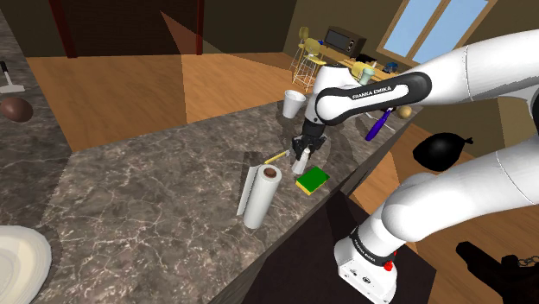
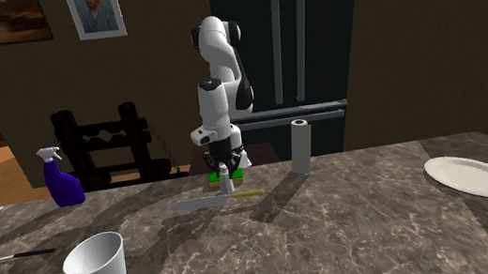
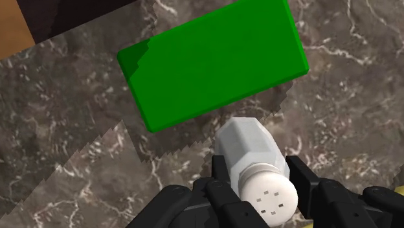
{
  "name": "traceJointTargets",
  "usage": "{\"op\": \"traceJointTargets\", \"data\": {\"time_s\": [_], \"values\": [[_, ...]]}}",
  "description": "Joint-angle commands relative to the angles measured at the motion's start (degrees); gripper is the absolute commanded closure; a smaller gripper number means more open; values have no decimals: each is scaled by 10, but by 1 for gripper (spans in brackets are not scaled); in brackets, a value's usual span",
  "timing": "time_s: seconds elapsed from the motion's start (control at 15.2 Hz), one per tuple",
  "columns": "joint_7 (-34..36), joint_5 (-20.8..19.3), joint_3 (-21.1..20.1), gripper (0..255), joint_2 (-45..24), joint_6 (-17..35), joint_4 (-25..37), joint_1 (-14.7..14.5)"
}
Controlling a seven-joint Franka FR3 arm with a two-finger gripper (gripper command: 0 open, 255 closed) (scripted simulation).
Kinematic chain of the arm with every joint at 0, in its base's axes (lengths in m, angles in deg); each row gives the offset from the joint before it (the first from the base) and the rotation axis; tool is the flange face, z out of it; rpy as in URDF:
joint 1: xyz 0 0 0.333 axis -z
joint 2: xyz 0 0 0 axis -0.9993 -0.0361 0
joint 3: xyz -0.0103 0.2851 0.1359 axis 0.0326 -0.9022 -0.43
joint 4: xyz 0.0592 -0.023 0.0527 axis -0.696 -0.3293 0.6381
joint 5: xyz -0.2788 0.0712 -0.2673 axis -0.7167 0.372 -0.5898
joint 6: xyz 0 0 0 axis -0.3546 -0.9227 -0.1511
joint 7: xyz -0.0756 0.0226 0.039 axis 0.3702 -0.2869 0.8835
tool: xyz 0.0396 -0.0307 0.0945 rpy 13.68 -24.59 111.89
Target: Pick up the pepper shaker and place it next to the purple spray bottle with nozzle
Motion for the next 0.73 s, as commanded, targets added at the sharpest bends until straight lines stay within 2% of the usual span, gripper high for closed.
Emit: {"op": "traceJointTargets", "data": {"time_s": [0.0, 0.66], "values": [[0, 0, 0, 255, 0, 0, 0, 0], [-1, 1, -2, 255, 44, -84, 40, 0]]}}
